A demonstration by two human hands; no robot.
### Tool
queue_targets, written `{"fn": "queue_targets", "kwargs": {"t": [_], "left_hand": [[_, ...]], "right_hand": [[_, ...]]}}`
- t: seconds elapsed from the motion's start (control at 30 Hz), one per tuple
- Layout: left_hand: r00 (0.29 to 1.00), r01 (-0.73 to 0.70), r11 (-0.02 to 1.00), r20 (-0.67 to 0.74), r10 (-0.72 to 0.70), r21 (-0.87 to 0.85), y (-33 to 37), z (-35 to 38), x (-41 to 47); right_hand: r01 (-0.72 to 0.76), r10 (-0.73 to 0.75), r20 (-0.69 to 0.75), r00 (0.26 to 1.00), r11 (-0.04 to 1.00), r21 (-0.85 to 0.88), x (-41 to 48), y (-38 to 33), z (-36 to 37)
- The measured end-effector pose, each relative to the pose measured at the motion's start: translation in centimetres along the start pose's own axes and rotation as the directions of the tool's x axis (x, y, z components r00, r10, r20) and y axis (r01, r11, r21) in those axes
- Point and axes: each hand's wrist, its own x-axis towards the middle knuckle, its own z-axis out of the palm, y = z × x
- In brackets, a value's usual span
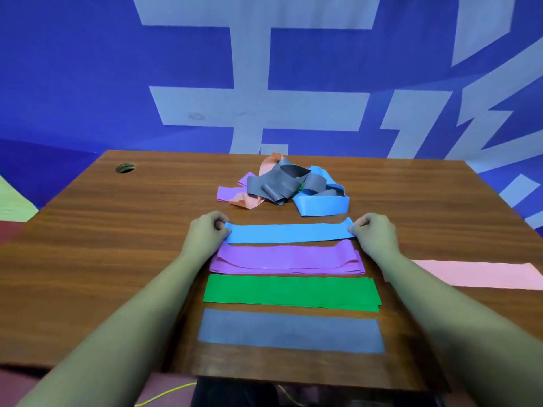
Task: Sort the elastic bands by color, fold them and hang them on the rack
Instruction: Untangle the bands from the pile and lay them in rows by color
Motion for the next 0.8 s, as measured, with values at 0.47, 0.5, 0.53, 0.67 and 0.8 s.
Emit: {"fn": "queue_targets", "kwargs": {"t": [0.47, 0.5, 0.53, 0.67, 0.8], "left_hand": [[0.940, -0.338, 0.941, 0.052, 0.338, -0.011, 7.9, 2.6, 3.2], [0.930, -0.361, 0.933, 0.073, 0.360, 0.004, 8.9, 3.3, 3.7], [0.923, -0.376, 0.927, 0.090, 0.373, 0.012, 9.7, 3.9, 4.1], [0.884, -0.439, 0.898, 0.180, 0.432, 0.001, 11.6, 6.4, 5.7], [0.880, -0.424, 0.904, 0.264, 0.396, 0.058, 12.0, 8.2, 6.3]], "right_hand": [[0.290, -0.287, 0.041, 0.957, 0.949, -0.126, 4.2, -2.1, 0.5], [0.310, -0.310, 0.026, 0.950, 0.939, -0.146, 4.4, -2.4, 0.7], [0.328, -0.331, 0.008, 0.944, 0.929, -0.173, 4.6, -2.5, 0.8], [0.427, -0.415, 0.103, 0.904, 0.870, -0.245, 5.3, -2.3, 1.4], [0.461, -0.453, 0.098, 0.886, 0.840, -0.287, 5.8, -1.9, 1.8]]}}
